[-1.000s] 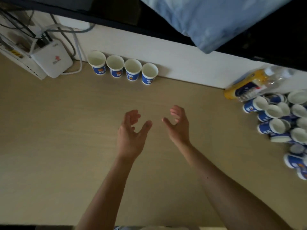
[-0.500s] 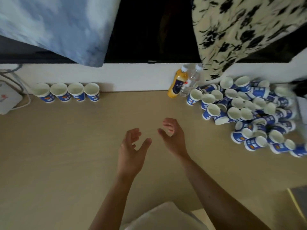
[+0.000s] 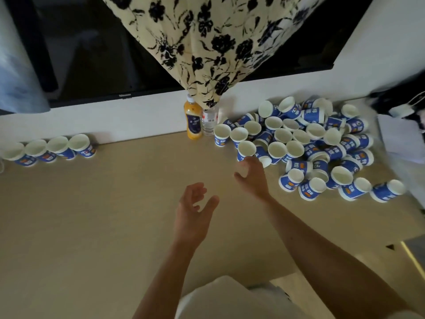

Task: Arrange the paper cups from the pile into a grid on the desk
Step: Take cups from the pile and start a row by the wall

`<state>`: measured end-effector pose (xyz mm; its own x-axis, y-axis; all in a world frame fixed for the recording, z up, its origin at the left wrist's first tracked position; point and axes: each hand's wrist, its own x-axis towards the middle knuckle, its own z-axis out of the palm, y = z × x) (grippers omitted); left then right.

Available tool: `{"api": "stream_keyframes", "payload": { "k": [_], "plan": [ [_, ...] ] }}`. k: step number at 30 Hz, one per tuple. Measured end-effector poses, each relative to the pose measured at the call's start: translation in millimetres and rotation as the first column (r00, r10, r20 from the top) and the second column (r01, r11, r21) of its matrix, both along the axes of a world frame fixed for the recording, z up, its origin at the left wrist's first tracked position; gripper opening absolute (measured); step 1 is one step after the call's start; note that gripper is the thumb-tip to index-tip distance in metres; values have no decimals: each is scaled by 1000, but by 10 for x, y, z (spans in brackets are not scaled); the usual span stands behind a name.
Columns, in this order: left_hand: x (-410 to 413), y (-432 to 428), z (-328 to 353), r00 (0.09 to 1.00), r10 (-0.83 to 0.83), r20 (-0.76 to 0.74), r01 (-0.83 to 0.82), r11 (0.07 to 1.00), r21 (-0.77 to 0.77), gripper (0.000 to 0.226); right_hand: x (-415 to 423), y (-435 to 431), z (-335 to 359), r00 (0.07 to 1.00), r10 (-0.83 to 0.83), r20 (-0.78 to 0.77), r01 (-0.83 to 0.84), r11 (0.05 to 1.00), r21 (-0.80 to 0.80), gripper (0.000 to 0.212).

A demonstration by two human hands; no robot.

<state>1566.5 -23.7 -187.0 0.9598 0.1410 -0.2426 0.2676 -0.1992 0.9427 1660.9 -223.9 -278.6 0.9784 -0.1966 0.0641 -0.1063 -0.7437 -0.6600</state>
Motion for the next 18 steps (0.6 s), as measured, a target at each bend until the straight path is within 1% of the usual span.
{"api": "stream_keyframes", "payload": {
  "k": [2,4,6,9,12,16,18],
  "plan": [
    [-31,-100,21,1000,8,7,-8,1000,5,35,140,-114,-43,992,81,-96,-96,981,-170,32],
    [-54,-152,45,1000,14,9,-14,1000,10,36,245,-184,-95,973,116,-201,-181,924,-338,35],
    [-73,-176,79,1000,25,16,-25,1000,17,35,330,-242,-150,950,138,-279,-251,869,-426,38],
    [-89,-163,121,998,57,32,-59,998,37,35,403,-307,-213,925,160,-343,-310,841,-442,46],
    [-95,-151,142,996,78,40,-80,995,54,35,405,-348,-218,918,198,-345,-341,839,-425,56],
    [-110,-192,134,997,74,29,-76,995,63,35,428,-401,-189,908,250,-336,-389,800,-457,58],
    [-122,-218,108,998,64,20,-65,995,71,35,451,-436,-185,892,261,-368,-421,774,-473,59]
  ]
}}
